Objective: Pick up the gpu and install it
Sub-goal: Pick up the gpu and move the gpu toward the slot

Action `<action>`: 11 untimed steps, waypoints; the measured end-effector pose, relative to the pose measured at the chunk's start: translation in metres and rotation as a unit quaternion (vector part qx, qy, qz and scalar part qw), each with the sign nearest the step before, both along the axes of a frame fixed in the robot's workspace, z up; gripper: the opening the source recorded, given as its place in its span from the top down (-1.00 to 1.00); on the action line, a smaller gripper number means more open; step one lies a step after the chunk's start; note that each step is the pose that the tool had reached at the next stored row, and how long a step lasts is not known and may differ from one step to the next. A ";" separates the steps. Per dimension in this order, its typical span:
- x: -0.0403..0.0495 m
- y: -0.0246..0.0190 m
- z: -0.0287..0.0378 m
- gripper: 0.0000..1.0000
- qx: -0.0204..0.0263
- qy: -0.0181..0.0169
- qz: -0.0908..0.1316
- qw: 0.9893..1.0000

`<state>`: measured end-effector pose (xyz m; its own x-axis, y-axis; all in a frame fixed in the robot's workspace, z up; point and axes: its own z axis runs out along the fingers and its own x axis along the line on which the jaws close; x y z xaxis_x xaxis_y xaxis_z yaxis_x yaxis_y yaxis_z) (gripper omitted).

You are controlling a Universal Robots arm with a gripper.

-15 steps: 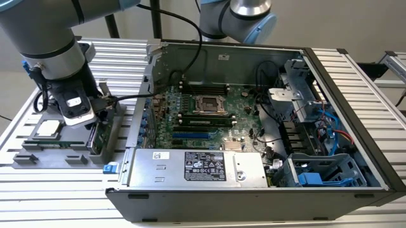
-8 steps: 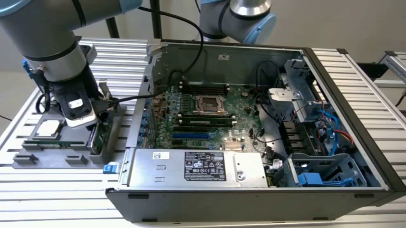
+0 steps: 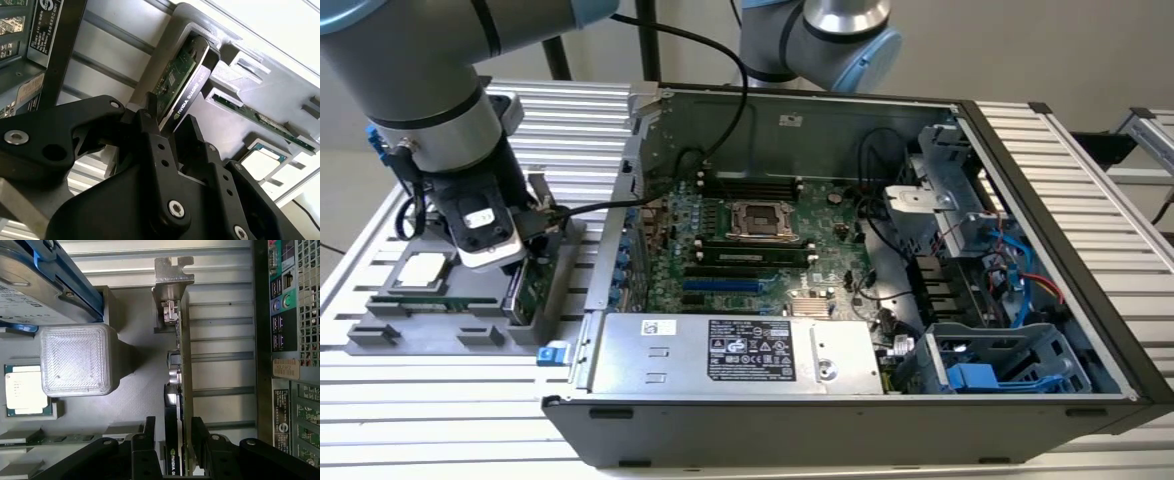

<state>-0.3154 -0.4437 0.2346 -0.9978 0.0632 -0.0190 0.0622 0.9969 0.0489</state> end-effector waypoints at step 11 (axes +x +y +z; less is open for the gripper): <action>0.0000 0.0000 0.0000 1.00 0.000 0.000 0.001 1.000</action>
